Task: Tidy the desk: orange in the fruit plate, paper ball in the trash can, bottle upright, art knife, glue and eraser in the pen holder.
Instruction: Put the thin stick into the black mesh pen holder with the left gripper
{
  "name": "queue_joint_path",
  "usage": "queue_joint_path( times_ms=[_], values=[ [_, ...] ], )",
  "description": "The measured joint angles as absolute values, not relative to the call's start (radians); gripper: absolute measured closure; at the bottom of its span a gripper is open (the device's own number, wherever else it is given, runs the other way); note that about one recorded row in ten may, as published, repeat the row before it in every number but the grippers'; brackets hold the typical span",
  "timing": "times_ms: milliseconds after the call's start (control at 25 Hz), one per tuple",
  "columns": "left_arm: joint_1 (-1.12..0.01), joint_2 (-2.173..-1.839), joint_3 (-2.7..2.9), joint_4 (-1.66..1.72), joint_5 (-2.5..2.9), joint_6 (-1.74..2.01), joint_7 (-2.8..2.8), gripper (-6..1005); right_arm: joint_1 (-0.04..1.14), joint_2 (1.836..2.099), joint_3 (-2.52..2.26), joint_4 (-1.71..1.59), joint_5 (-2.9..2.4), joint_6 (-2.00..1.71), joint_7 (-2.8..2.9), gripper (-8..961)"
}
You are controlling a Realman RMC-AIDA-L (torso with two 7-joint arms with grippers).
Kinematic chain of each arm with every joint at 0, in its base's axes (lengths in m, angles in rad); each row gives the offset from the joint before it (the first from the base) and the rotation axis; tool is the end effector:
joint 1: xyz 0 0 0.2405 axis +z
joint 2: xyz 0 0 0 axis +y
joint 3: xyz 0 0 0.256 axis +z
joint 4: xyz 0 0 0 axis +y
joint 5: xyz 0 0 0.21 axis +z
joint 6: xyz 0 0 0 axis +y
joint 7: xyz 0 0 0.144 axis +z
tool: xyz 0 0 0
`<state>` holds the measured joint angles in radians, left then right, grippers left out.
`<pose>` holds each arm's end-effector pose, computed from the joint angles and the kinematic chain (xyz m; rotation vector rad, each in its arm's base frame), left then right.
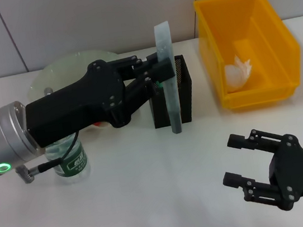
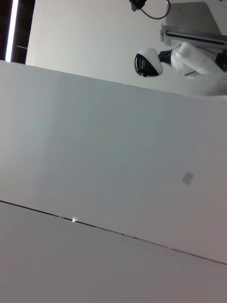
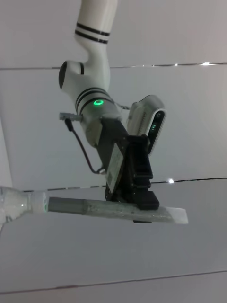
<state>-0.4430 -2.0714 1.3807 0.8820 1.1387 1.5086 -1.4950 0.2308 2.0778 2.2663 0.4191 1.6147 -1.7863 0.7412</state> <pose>-0.1400 0.3190 -0.0049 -2.7363 -0.4052 -1.3968 0.2934 0.2234 -0.0124 -2.4555 0.2285 1.1289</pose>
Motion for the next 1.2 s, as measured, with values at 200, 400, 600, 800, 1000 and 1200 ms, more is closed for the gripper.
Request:
queue_joint_path(
  times_ms=[200, 400, 600, 800, 1000, 1200],
  values=[
    [-0.435, -2.074, 1.390, 0.872, 1.132, 1.507, -1.492, 861, 0.236, 2.078, 2.269, 0.398, 1.624, -1.779, 0.731, 285],
    [-0.421, -2.075, 1.390, 0.871, 1.118, 1.510, -1.479, 862, 0.239, 2.077, 2.306, 0.363, 1.626, -1.783, 0.732, 285],
    [-0.394, -2.078, 1.432, 0.829, 0.993, 1.525, -1.398, 862, 0.242, 2.076, 2.455, 0.264, 1.628, -1.825, 0.771, 286],
    [-0.392, -2.078, 1.489, 0.738, 0.850, 1.573, -1.289, 862, 0.248, 2.075, 2.505, 0.210, 1.629, -1.841, 0.913, 286],
    [-0.393, -2.079, 1.522, 0.713, 0.795, 1.583, -1.250, 862, 0.270, 2.076, 2.501, 0.182, 1.629, -1.844, 1.049, 286],
    [-0.393, -2.079, 1.578, 0.677, 0.687, 1.611, -1.191, 862, 0.312, 2.074, 2.449, 0.177, 1.620, -1.914, 1.148, 286]
  ],
)
